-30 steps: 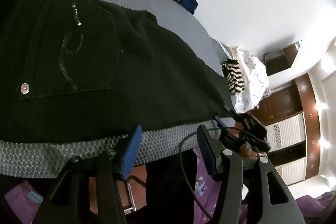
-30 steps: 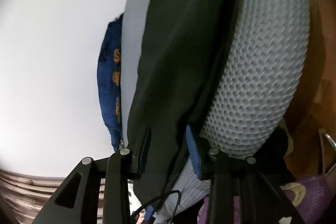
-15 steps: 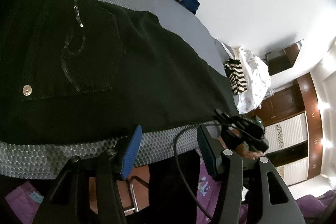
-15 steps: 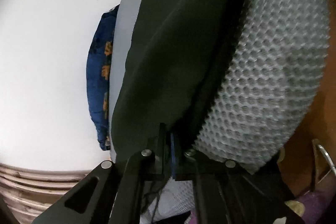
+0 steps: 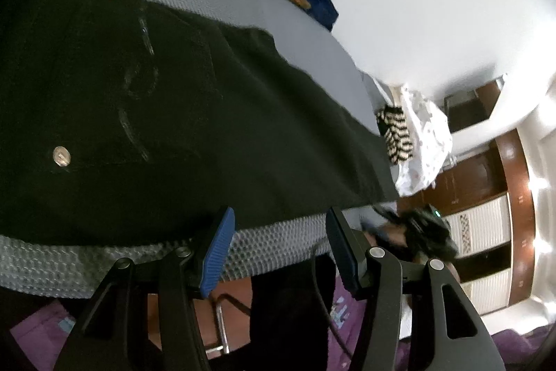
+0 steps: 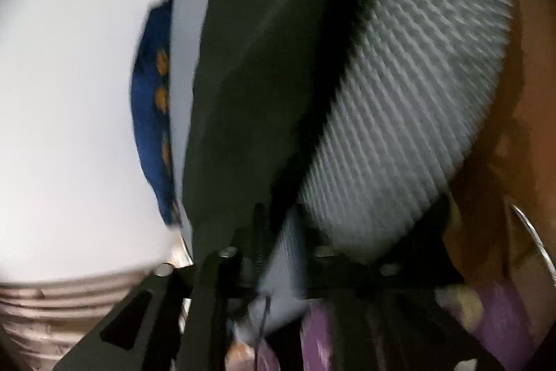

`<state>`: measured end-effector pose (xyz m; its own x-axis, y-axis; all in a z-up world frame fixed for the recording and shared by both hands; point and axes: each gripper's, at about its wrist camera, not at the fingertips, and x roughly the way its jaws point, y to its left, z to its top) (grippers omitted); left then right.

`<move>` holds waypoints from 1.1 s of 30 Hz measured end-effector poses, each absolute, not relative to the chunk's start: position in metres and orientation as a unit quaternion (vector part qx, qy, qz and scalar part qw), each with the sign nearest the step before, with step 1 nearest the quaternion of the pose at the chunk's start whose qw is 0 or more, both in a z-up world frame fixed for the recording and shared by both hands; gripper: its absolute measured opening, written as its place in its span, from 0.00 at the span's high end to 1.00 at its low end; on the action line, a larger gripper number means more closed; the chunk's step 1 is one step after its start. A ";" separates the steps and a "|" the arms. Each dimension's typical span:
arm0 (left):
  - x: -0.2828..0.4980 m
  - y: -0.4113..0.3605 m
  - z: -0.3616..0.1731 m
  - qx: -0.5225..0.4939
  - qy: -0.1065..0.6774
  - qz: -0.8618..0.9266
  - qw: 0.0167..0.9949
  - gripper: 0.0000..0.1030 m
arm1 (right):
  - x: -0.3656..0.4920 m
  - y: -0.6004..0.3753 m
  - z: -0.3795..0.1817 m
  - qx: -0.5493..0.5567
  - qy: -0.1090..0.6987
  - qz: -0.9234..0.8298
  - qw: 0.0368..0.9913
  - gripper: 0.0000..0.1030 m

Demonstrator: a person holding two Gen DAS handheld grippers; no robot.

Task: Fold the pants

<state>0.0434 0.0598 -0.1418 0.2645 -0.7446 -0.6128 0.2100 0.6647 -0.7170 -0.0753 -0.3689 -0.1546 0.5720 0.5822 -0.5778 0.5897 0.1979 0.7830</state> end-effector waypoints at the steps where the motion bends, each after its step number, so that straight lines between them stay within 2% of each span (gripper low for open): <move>1: 0.044 0.062 -0.138 -0.259 0.510 -0.316 0.757 0.46 | -0.074 -0.365 -0.141 0.617 0.468 0.016 0.632 0.68; 4: 0.046 0.065 -0.130 -0.246 0.494 -0.309 0.774 0.46 | -0.038 -0.330 -0.055 0.461 0.472 0.114 0.742 0.68; 6: 0.049 0.066 -0.130 -0.235 0.495 -0.303 0.780 0.46 | -0.004 -0.300 -0.012 0.343 0.452 0.185 0.803 0.63; 7: 0.050 0.068 -0.131 -0.232 0.496 -0.297 0.782 0.46 | 0.022 -0.282 0.001 0.261 0.441 0.208 0.833 0.50; 8: 0.051 0.070 -0.133 -0.233 0.498 -0.292 0.783 0.46 | 0.040 -0.272 0.003 0.214 0.437 0.213 0.847 0.45; 10: 0.053 0.076 -0.134 -0.235 0.500 -0.284 0.784 0.46 | 0.091 -0.248 -0.010 0.149 0.459 0.258 0.837 0.45; 13: 0.057 0.084 -0.131 -0.233 0.487 -0.265 0.799 0.46 | 0.143 -0.223 -0.033 0.112 0.488 0.318 0.805 0.49; 15: 0.058 0.091 -0.125 -0.222 0.467 -0.246 0.820 0.46 | 0.170 -0.201 -0.046 0.056 0.498 0.354 0.789 0.57; 18: 0.060 0.098 -0.120 -0.204 0.444 -0.222 0.844 0.46 | 0.197 -0.180 -0.066 0.014 0.514 0.375 0.772 0.58; 23: 0.063 0.107 -0.125 -0.192 0.435 -0.194 0.858 0.46 | 0.222 -0.170 -0.100 0.005 0.546 0.395 0.739 0.65; 28: 0.066 0.114 -0.128 -0.181 0.432 -0.178 0.865 0.46 | 0.234 -0.163 -0.120 0.007 0.562 0.403 0.722 0.79; 33: 0.067 0.119 -0.135 -0.183 0.440 -0.168 0.863 0.46 | 0.243 -0.155 -0.120 -0.007 0.558 0.409 0.722 0.81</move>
<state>0.0673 0.1194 -0.1351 0.5558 -0.4505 -0.6987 0.1282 0.8769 -0.4633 0.2430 -0.1548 -0.1203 0.0435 0.5824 -0.8117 -0.5981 0.6660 0.4458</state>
